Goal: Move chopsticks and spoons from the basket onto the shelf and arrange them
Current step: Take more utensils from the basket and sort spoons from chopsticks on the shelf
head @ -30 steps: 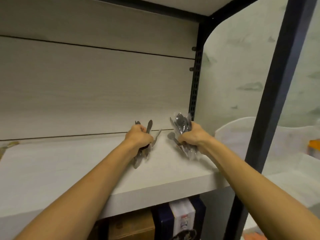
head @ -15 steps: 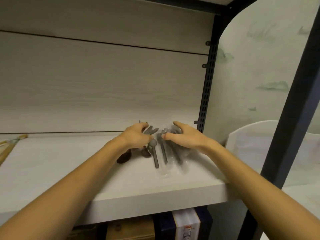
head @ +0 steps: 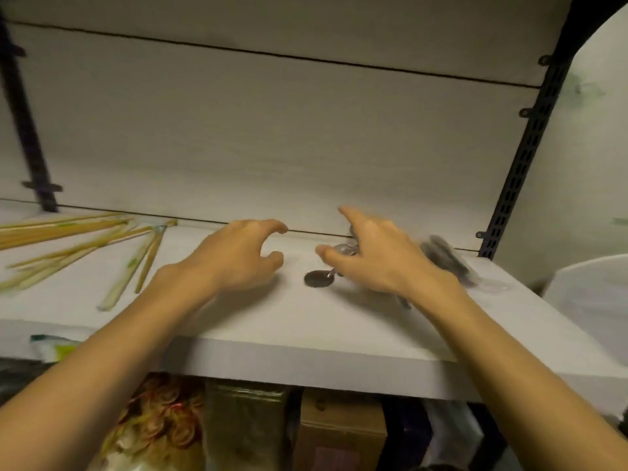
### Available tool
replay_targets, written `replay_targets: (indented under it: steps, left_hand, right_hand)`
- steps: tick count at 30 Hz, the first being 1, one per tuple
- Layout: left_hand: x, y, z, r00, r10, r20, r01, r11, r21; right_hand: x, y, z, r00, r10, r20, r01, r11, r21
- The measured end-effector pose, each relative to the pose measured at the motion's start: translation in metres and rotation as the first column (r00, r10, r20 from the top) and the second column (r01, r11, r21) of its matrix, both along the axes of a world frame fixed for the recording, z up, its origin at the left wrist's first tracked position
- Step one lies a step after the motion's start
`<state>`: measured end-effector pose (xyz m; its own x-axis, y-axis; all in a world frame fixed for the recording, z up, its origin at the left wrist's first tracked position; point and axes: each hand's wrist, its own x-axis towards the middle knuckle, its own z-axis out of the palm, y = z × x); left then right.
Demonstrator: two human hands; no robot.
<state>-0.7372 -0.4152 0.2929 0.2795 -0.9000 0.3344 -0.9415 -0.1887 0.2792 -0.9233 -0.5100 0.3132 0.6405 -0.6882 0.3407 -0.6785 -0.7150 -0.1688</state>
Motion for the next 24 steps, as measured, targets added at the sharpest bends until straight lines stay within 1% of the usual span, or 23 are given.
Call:
replay_targets:
  steps: [3,7,10,13,15,17,19,24]
  left_hand:
    - [0.035,0.077,-0.009,0.992,0.115,0.054,-0.112,0.992,-0.058]
    - [0.072,0.195,-0.037,0.977,0.214,0.010,-0.209,0.965,-0.157]
    - [0.115,0.286,-0.071,0.947,0.319,-0.036,-0.320,0.934,-0.157]
    - [0.169,0.374,-0.109,0.908,0.419,-0.019,-0.419,0.903,-0.099]
    - [0.206,0.428,-0.134,0.874,0.485,0.014,-0.484,0.874,-0.043]
    - [0.244,0.476,-0.155,0.838,0.544,0.039,-0.545,0.838,0.008]
    - [0.279,0.517,-0.172,0.800,0.599,0.039,-0.600,0.796,0.074]
    - [0.357,0.582,-0.210,0.728,0.681,0.076,-0.682,0.707,0.188]
  right_hand:
    - [0.044,0.051,-0.007,0.995,0.094,0.012,-0.093,0.994,-0.052]
    - [0.107,0.150,-0.031,0.950,0.280,0.137,-0.261,0.955,-0.140]
    - [0.162,0.233,-0.062,0.891,0.412,0.192,-0.399,0.911,-0.107]
    - [0.223,0.313,-0.097,0.830,0.496,0.256,-0.474,0.868,-0.147]
    - [0.268,0.366,-0.121,0.781,0.561,0.274,-0.553,0.825,-0.113]
    - [0.313,0.411,-0.145,0.755,0.610,0.240,-0.616,0.786,-0.062]
    - [0.354,0.444,-0.166,0.758,0.618,0.209,-0.627,0.778,-0.028]
    - [0.431,0.475,-0.217,0.836,0.541,0.092,-0.546,0.837,0.032]
